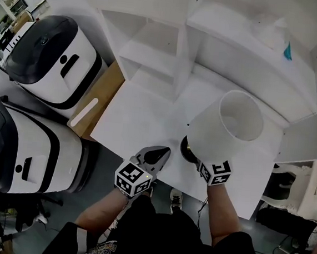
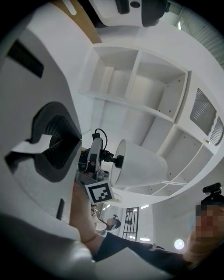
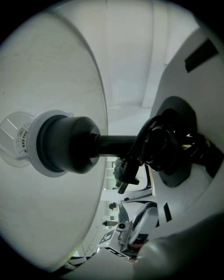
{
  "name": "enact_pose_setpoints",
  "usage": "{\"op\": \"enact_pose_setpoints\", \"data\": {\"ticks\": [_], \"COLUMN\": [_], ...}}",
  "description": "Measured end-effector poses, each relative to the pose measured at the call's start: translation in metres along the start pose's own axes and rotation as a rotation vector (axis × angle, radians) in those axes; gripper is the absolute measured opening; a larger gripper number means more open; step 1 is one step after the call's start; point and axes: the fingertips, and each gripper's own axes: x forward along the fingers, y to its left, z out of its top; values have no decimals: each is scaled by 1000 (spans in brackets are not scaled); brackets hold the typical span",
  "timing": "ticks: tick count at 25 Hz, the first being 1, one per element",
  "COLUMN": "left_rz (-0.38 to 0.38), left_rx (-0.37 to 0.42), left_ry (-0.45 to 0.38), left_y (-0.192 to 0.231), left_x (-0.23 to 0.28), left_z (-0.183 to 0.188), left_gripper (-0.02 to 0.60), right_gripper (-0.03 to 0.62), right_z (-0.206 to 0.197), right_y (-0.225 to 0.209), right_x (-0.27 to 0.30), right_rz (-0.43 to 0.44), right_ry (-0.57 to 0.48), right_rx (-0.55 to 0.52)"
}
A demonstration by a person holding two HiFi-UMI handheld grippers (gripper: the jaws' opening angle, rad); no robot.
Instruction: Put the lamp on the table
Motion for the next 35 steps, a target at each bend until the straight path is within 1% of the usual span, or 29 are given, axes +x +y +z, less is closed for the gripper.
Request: {"op": "enact_pose_setpoints", "data": {"ticks": [8,12,21,28,35], "left_rz": [-51,-72,-110,-105,-92], "left_rx": [7,16,26,23,14], "left_ry": [33,56,75,78,92], "left_y": [28,40,64,88,101], "left_x": [21,31,50,61,58], "left_z": [-3,-5,-3,1,-3], "left_gripper": [6,6,6,6,6], "right_gripper": [97,97,97,97,97], "right_z": [-16,-24,-35,-36,-35], "right_y": [-27,-39,-67,-79,-90], "right_x": [35,52,98,133,153], "right_rz": [-70,-87,-115,-114,-124], "right_ry": [10,13,16,15,4], "right_rx": [16,18,1,-13,-31]}}
